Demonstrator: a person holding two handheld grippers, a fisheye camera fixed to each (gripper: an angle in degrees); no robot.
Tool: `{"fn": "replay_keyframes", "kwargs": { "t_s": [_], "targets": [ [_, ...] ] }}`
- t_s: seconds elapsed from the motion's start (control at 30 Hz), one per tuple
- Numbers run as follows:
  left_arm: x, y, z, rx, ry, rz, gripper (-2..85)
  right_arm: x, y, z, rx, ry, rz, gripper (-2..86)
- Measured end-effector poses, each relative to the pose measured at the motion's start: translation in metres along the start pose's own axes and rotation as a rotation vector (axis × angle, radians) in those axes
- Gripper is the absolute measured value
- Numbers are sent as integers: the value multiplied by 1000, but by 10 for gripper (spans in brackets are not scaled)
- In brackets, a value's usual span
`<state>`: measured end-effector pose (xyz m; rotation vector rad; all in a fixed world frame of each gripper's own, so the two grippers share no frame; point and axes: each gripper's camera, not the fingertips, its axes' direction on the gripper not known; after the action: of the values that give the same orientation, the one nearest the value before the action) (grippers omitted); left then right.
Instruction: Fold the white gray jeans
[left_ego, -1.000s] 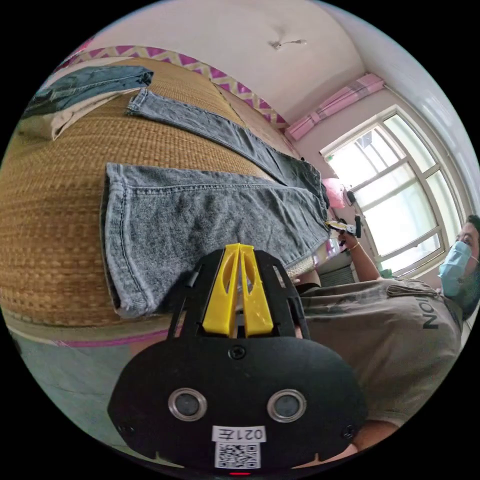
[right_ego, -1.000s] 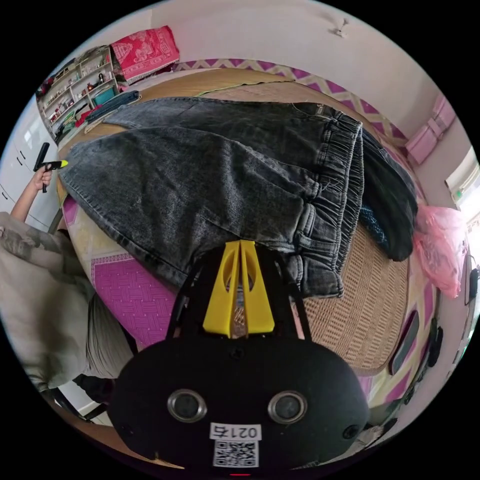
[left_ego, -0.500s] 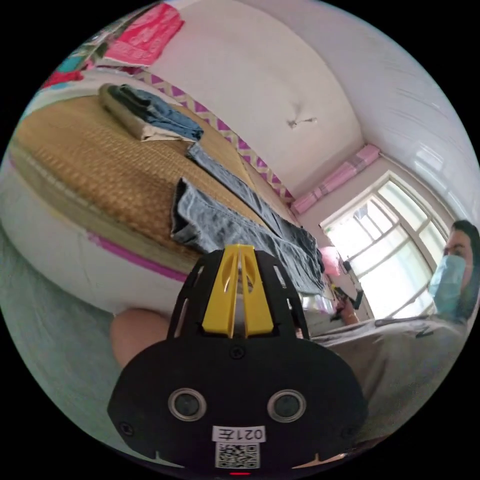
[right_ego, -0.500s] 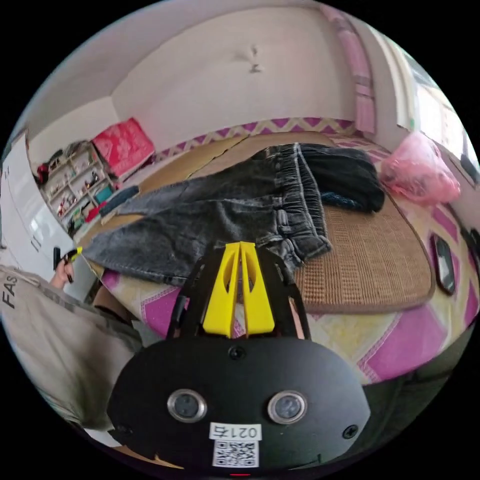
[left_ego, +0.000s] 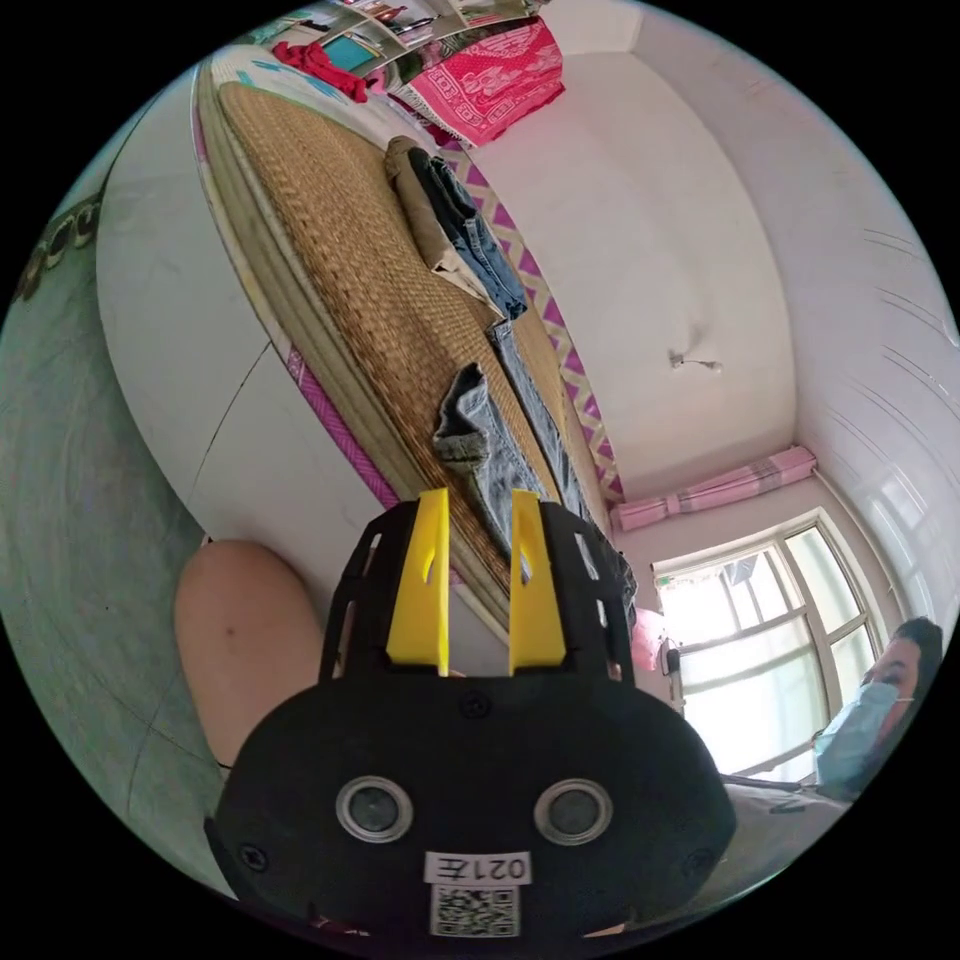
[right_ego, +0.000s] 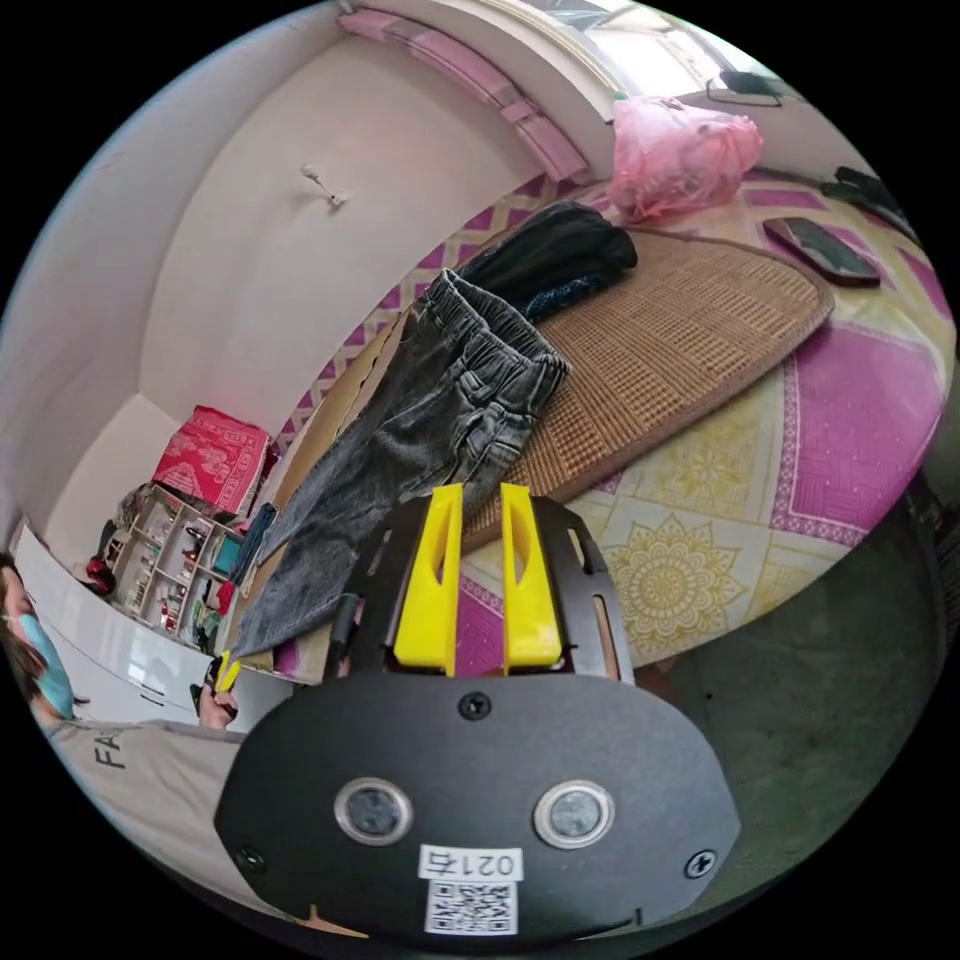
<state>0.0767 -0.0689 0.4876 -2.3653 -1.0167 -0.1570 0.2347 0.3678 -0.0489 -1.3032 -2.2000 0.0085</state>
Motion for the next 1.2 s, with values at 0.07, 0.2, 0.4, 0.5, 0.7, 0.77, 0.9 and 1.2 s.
{"fn": "replay_keyframes", "kwargs": {
  "t_s": [0.07,0.2,0.4,0.5,0.7,0.77,0.9,1.2],
  "targets": [
    [-6,2,0,-3,13,-19,87,-1,6,9,-15,-23,45,68],
    [-14,7,5,-19,23,-22,84,4,22,26,-26,-84,184,68],
    [-20,9,16,-39,26,-7,82,16,41,44,4,-144,301,73],
    [-32,9,30,-58,59,-31,81,22,41,57,4,-179,328,79],
    [-29,5,54,-100,35,7,83,36,28,92,-23,-200,367,76],
    [-31,5,60,-107,36,-1,85,42,28,100,-26,-210,382,74],
    [-31,8,75,-138,16,1,82,60,34,113,-20,-247,399,68],
    [-22,-2,109,-201,5,52,-8,102,35,135,-13,-303,394,43]
  ]
}}
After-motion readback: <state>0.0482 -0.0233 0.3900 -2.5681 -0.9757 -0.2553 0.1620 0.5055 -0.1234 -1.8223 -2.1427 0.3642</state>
